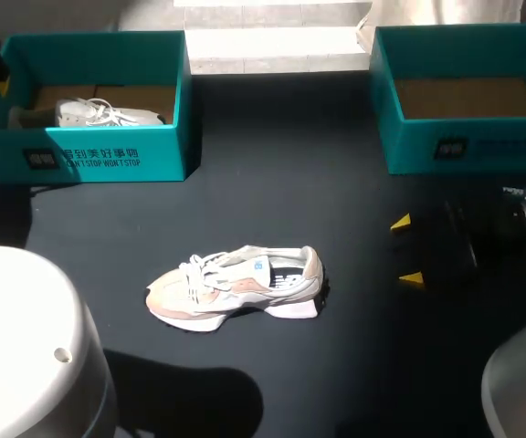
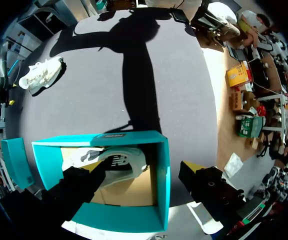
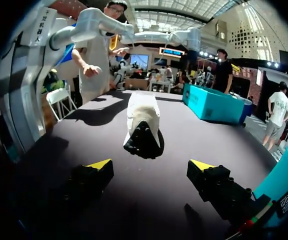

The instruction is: Take the shoe out of the shoebox, open the shoe tongue, remove and reinsert the insole, then place the shoe into the shoebox

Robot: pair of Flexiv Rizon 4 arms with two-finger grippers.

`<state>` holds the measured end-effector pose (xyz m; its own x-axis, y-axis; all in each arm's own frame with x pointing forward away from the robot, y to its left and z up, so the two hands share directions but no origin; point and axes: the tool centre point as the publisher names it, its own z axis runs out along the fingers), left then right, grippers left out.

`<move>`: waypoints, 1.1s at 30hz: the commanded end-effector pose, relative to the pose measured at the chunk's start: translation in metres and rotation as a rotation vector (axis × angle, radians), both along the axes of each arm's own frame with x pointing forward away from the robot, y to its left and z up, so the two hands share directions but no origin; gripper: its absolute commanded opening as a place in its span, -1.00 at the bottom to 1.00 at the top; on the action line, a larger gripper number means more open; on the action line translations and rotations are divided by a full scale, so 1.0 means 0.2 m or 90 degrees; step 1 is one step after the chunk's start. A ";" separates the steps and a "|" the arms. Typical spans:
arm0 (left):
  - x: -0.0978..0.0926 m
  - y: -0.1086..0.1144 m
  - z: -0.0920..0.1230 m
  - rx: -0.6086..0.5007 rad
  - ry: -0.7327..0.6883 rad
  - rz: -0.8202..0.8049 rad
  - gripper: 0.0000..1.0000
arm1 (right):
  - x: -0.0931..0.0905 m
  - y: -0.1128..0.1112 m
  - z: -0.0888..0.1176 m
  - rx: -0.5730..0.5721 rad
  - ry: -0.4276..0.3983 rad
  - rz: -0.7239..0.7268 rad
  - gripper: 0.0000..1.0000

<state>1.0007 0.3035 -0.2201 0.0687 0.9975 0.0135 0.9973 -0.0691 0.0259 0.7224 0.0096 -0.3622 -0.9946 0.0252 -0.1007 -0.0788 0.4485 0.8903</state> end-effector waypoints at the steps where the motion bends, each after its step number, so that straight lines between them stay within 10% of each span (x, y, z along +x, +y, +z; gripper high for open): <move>1: -0.01 0.00 0.00 0.001 -0.002 0.000 1.00 | -0.07 -0.01 -0.05 0.002 -0.023 -0.051 1.00; 33: -0.01 0.00 0.00 0.001 -0.002 0.000 1.00 | -0.05 0.04 -0.15 0.001 -0.028 -0.029 1.00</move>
<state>1.0006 0.3036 -0.2201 0.0685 0.9976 0.0135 0.9973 -0.0688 0.0259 0.7130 0.0175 -0.3922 -0.9871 0.0695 -0.1440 -0.0981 0.4478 0.8887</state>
